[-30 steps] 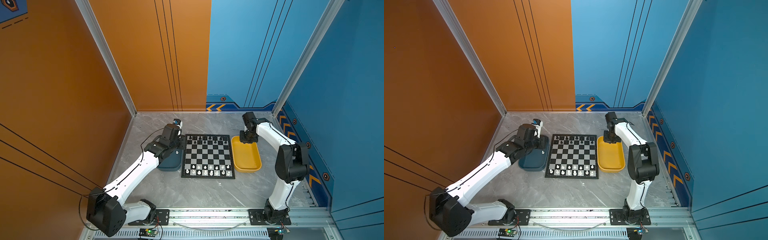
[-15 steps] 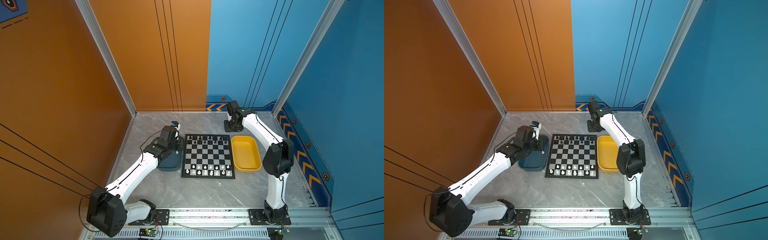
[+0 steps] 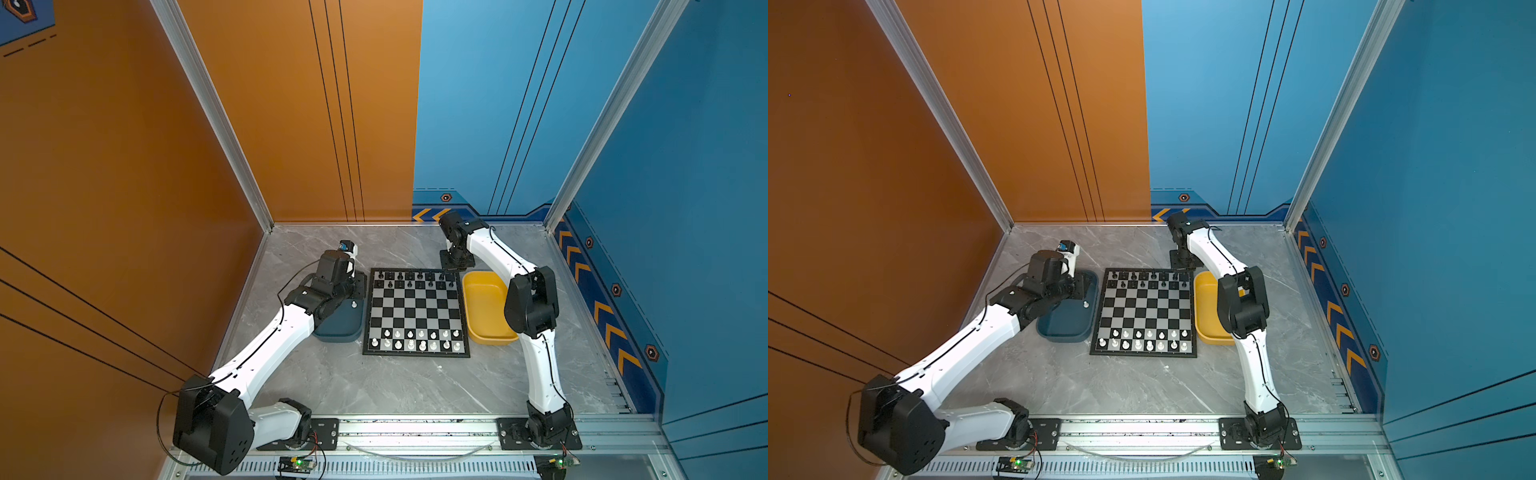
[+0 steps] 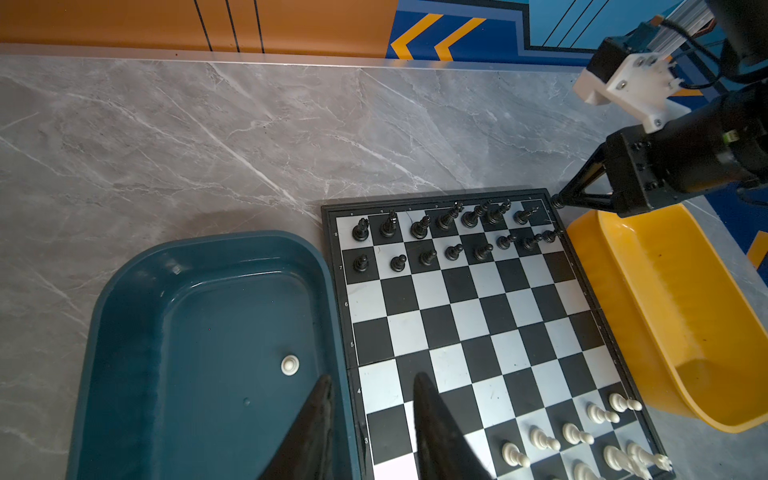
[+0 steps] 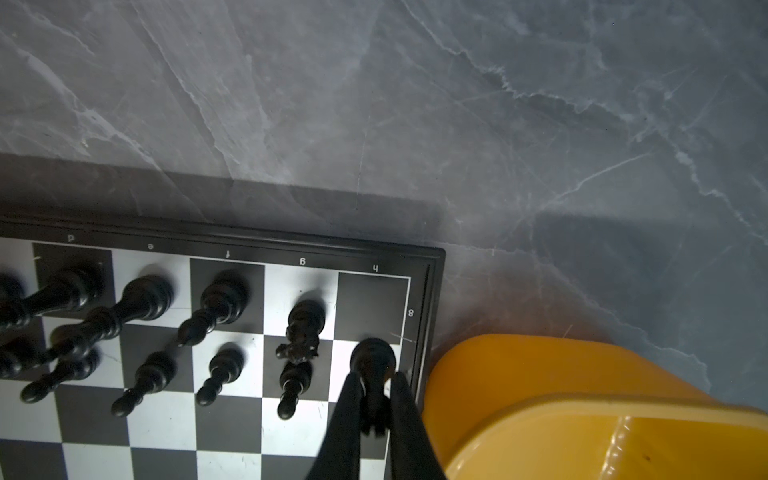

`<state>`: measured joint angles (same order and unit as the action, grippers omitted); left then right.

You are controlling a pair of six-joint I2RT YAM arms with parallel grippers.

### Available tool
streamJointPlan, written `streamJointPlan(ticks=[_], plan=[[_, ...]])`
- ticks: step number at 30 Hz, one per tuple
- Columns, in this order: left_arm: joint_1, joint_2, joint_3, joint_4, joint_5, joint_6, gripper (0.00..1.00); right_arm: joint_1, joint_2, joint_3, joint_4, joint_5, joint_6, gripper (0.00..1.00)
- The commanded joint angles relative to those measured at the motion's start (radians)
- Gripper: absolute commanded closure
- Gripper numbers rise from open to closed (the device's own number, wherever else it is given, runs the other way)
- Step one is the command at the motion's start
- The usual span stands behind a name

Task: Set up the chess pieces on the board
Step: 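Lower the black pawn onto the end square and open the right gripper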

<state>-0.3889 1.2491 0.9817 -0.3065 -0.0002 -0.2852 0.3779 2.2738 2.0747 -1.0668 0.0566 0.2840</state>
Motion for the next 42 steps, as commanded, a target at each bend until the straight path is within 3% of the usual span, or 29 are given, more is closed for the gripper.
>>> streamJointPlan(ticks=[1,21,29,36,42], plan=[[0.01,0.002,-0.001,-0.003,0.014,-0.008,0.65,-0.007,0.033,0.031,-0.039,-0.001,-0.017,1.0],[0.012,-0.005,-0.007,-0.014,0.012,-0.009,0.65,-0.013,0.077,0.044,-0.042,-0.023,-0.022,1.0],[0.012,-0.007,-0.007,-0.016,0.011,-0.009,0.65,-0.013,0.078,0.044,-0.042,-0.022,-0.02,0.73],[0.013,-0.009,-0.001,-0.027,0.014,-0.008,0.65,-0.022,0.037,0.051,-0.048,-0.017,-0.027,0.65],[0.028,0.016,0.041,-0.114,-0.039,-0.009,0.64,-0.041,-0.08,0.041,-0.051,-0.007,-0.036,0.63]])
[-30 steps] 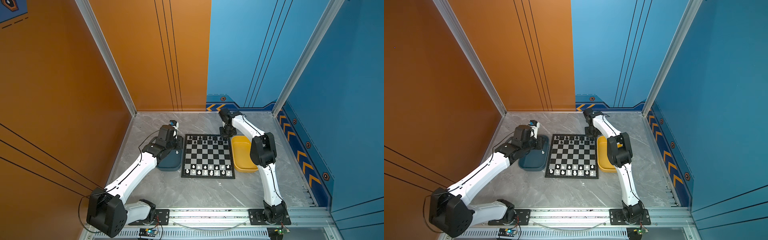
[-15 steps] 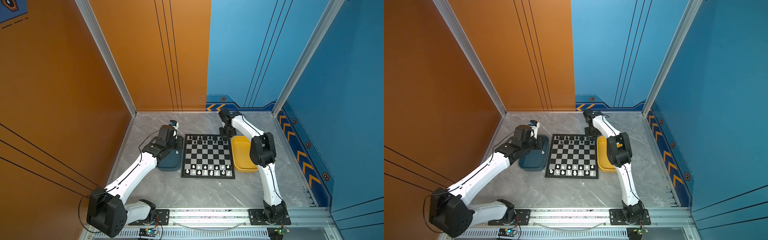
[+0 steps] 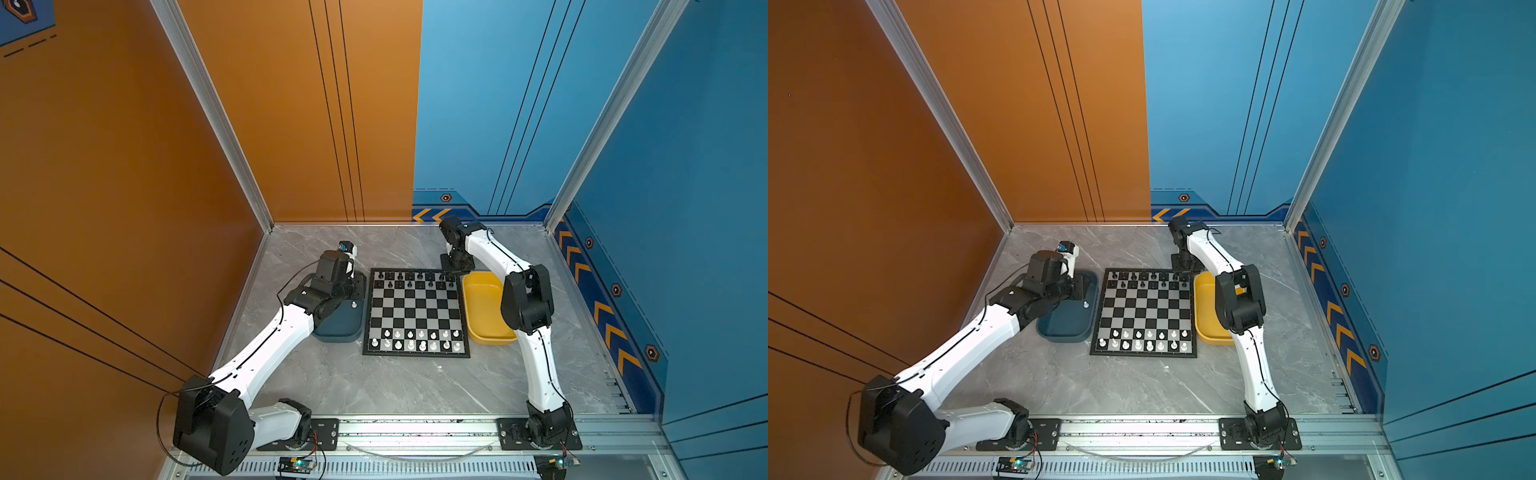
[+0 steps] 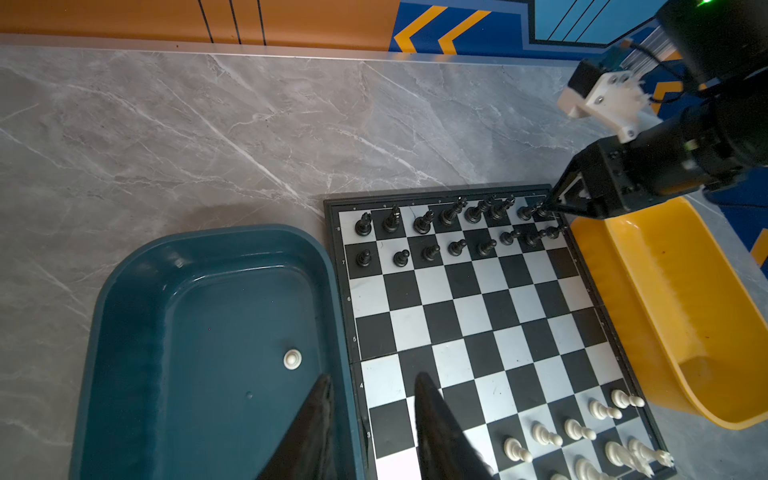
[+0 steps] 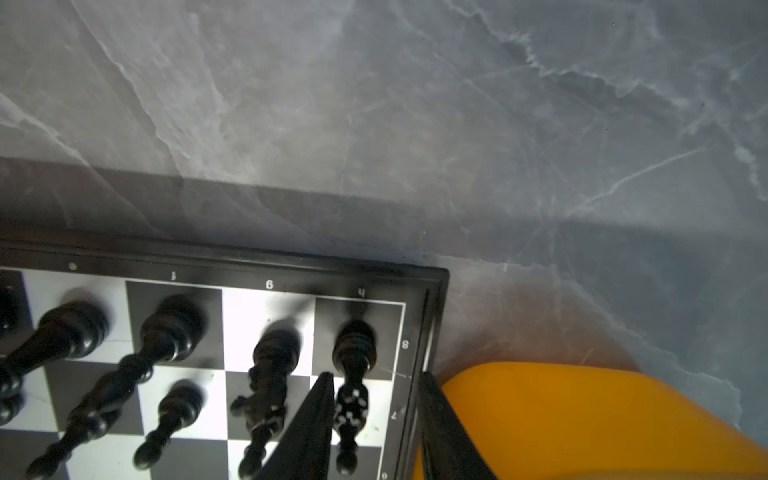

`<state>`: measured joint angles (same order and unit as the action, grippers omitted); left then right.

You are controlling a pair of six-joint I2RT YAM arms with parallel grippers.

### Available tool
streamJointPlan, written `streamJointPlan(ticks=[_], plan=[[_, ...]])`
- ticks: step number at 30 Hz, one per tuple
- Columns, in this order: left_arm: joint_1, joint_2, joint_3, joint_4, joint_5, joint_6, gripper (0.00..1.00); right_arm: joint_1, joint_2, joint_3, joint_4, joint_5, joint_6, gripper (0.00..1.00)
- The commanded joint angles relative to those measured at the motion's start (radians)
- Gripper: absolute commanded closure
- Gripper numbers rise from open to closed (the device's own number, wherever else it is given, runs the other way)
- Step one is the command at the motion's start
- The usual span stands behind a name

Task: Set up the chess pieces on the board
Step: 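Lower the black pawn onto the end square and open the right gripper, then return the right gripper over the yellow tray while the left lowers into the teal tray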

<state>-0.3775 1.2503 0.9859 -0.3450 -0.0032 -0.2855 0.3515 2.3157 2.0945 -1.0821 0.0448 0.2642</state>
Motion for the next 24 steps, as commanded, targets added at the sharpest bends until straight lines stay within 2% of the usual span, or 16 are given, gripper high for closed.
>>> streamJointPlan(ticks=[1,7,12,17,24], plan=[[0.022,0.025,0.037,-0.103,-0.042,-0.009,0.64,-0.02,-0.151,0.015,-0.036,0.008,-0.018,0.63],[0.049,0.135,0.147,-0.26,-0.064,-0.023,0.62,-0.061,-0.358,-0.052,-0.027,0.042,-0.023,0.63],[0.068,0.264,0.205,-0.345,-0.049,-0.034,0.61,-0.091,-0.537,-0.208,0.042,0.06,-0.012,0.61],[0.07,0.37,0.226,-0.356,-0.03,-0.035,0.61,-0.126,-0.68,-0.404,0.129,0.022,0.019,0.61],[0.072,0.48,0.265,-0.359,-0.034,-0.037,0.63,-0.188,-0.787,-0.584,0.186,-0.014,0.041,0.61]])
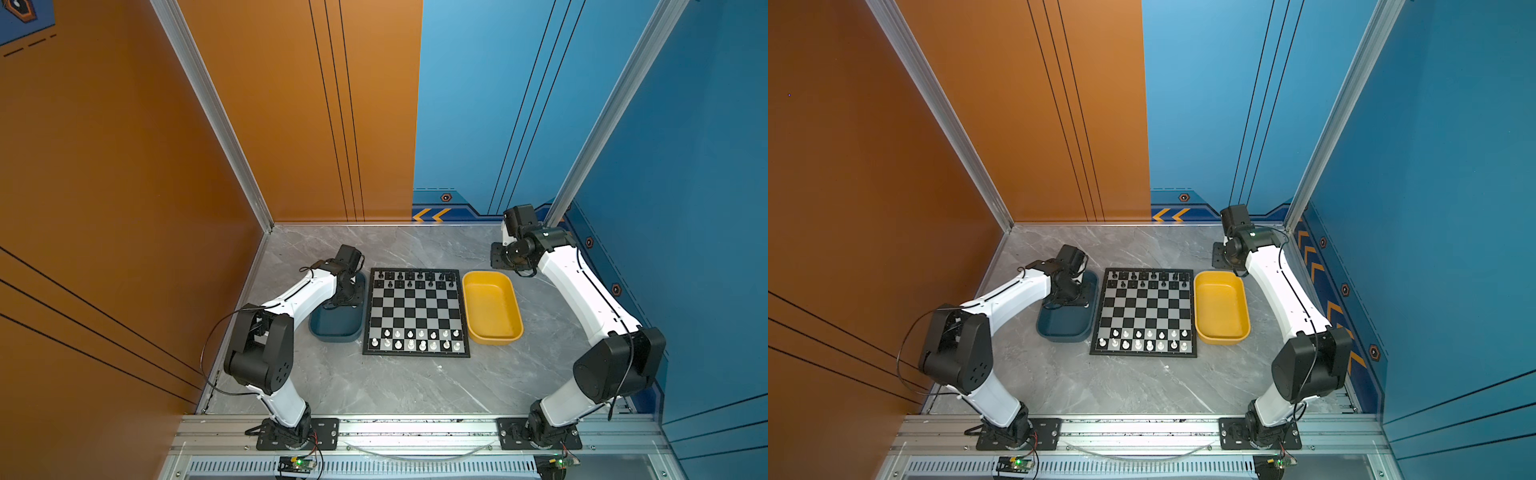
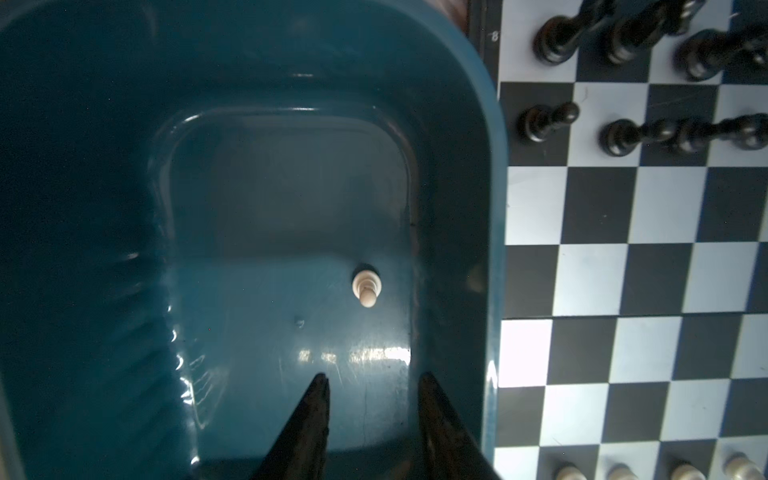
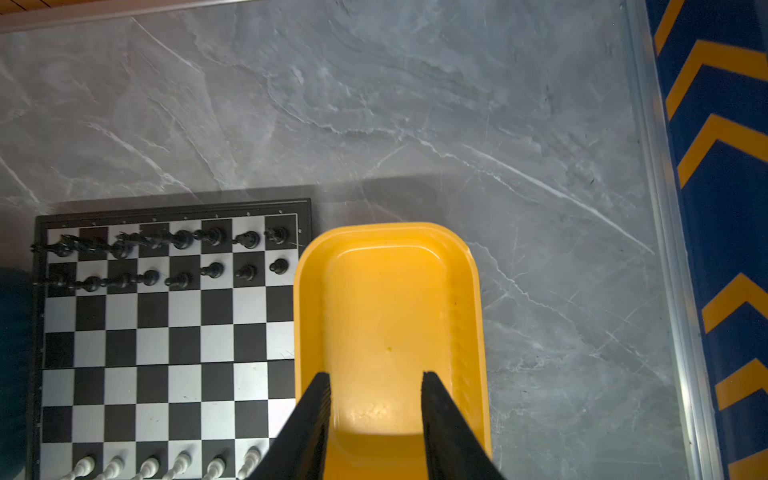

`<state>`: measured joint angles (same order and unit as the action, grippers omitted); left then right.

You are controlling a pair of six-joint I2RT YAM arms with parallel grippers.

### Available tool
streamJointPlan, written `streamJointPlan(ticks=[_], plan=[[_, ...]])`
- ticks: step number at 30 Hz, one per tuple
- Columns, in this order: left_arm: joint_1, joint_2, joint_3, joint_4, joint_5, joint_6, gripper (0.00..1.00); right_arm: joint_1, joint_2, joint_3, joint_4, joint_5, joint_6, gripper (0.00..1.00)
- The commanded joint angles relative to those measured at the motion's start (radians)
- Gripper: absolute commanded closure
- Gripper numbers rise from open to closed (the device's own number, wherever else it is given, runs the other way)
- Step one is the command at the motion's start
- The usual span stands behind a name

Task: Set up the chess pieces on the board
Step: 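Return the right gripper over the yellow tray while the left lowers into the teal tray, then close the left gripper on the last white pawn in the teal tray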

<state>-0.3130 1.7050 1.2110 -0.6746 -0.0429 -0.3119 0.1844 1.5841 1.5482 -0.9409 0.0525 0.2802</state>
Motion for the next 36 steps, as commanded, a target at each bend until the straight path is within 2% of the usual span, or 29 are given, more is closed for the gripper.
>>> streamJointPlan(ticks=[1,19,36], plan=[[0.007,0.038,0.046,-0.029,0.006,-0.01,0.63,-0.028,-0.065,-0.056,0.046,-0.026,0.027,0.61],[0.017,0.172,0.097,-0.035,-0.04,-0.016,0.75,-0.085,-0.122,-0.152,0.084,-0.053,0.042,0.61],[0.018,0.185,0.105,-0.036,-0.036,-0.013,0.92,-0.089,-0.118,-0.162,0.091,-0.065,0.048,0.62]])
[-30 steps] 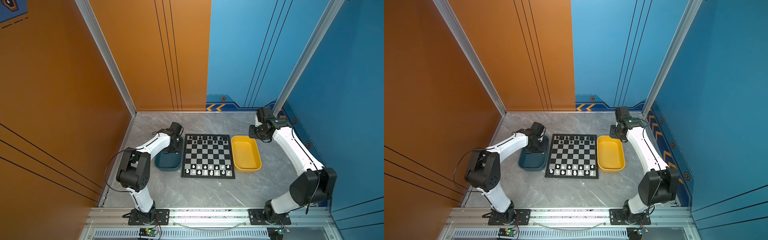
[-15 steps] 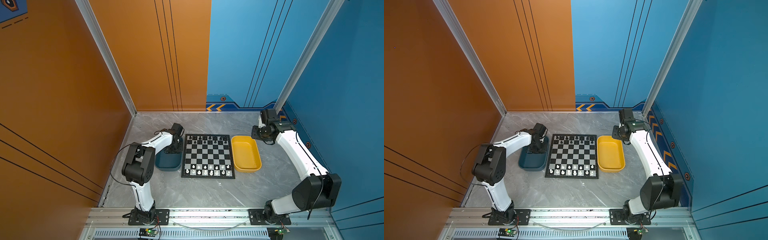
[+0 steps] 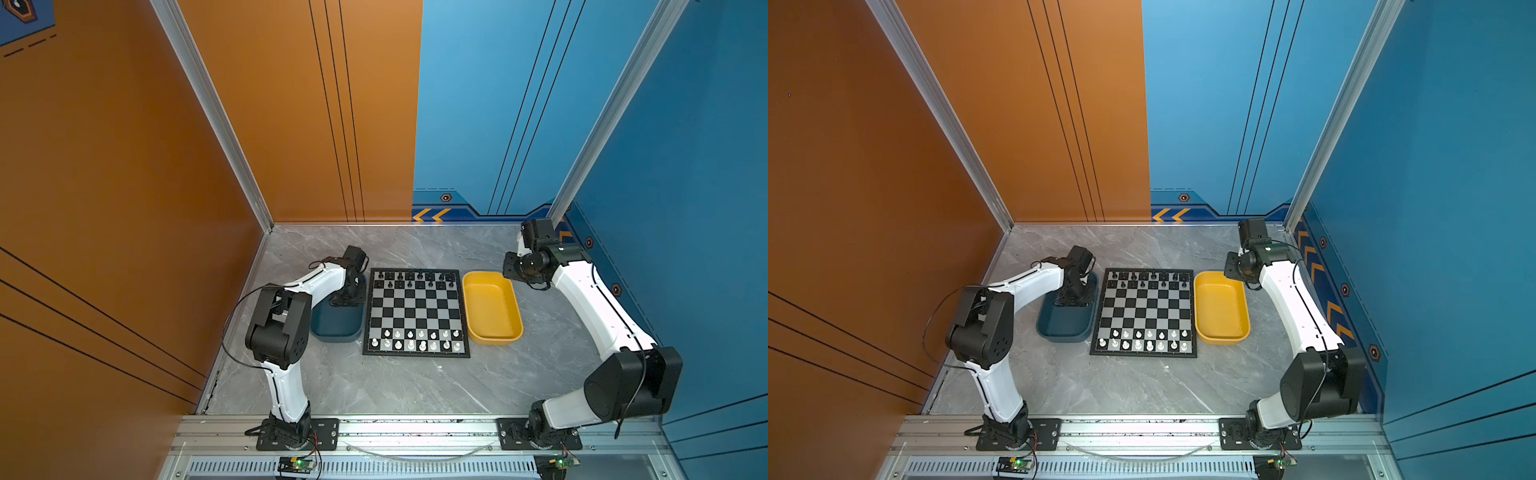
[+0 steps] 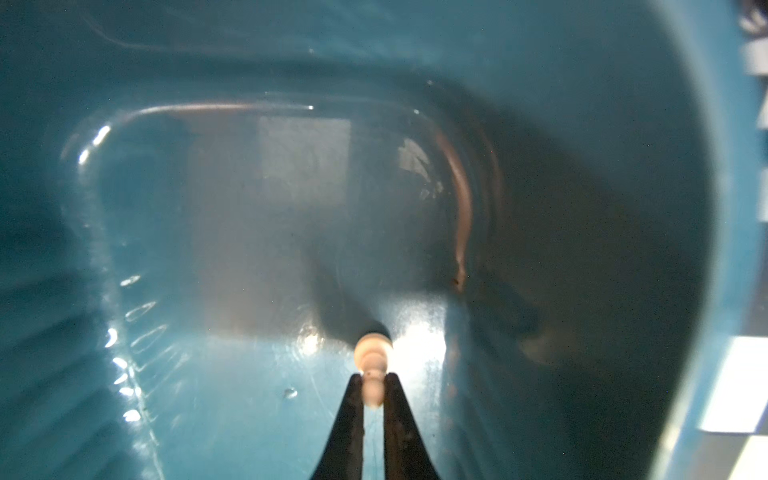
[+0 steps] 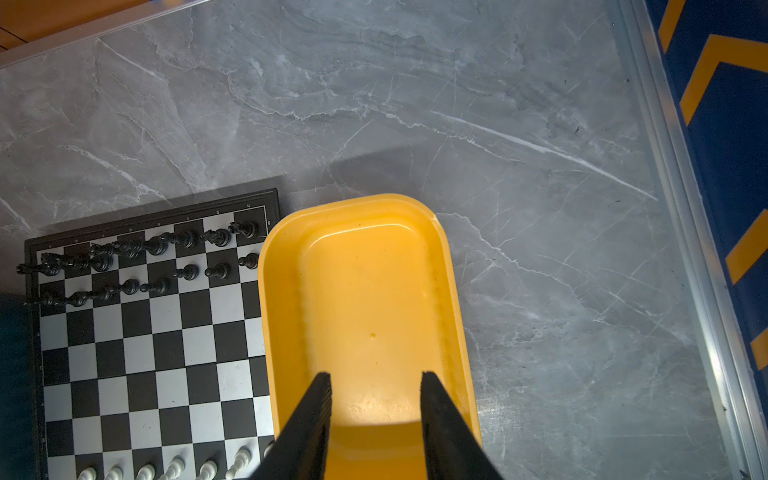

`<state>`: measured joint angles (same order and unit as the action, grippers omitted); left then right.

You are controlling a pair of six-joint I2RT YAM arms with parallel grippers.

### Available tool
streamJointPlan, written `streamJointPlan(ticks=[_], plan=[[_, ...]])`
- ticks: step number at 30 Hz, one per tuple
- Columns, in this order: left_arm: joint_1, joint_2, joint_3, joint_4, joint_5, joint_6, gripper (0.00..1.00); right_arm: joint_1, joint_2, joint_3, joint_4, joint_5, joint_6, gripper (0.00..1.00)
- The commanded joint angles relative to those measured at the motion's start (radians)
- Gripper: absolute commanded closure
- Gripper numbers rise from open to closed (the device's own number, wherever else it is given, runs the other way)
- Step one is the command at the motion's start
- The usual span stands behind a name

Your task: Set up the chess pieces on the board

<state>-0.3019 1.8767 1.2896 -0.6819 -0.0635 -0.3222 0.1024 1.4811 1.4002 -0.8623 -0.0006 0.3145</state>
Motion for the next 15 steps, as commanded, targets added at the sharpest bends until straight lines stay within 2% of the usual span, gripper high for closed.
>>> streamJointPlan(ticks=[1,7,15], plan=[[0.006,0.011,0.025,-0.028,-0.015,-0.003,0.94,-0.008,-0.015,-0.013,0.011,-0.014,0.015,0.62],[0.001,-0.033,0.019,-0.042,-0.01,-0.003,1.0,-0.006,-0.013,-0.02,0.019,-0.031,0.021,0.62],[-0.048,-0.152,0.031,-0.099,-0.016,0.012,1.0,0.005,-0.025,-0.051,0.041,-0.047,0.029,0.63]])
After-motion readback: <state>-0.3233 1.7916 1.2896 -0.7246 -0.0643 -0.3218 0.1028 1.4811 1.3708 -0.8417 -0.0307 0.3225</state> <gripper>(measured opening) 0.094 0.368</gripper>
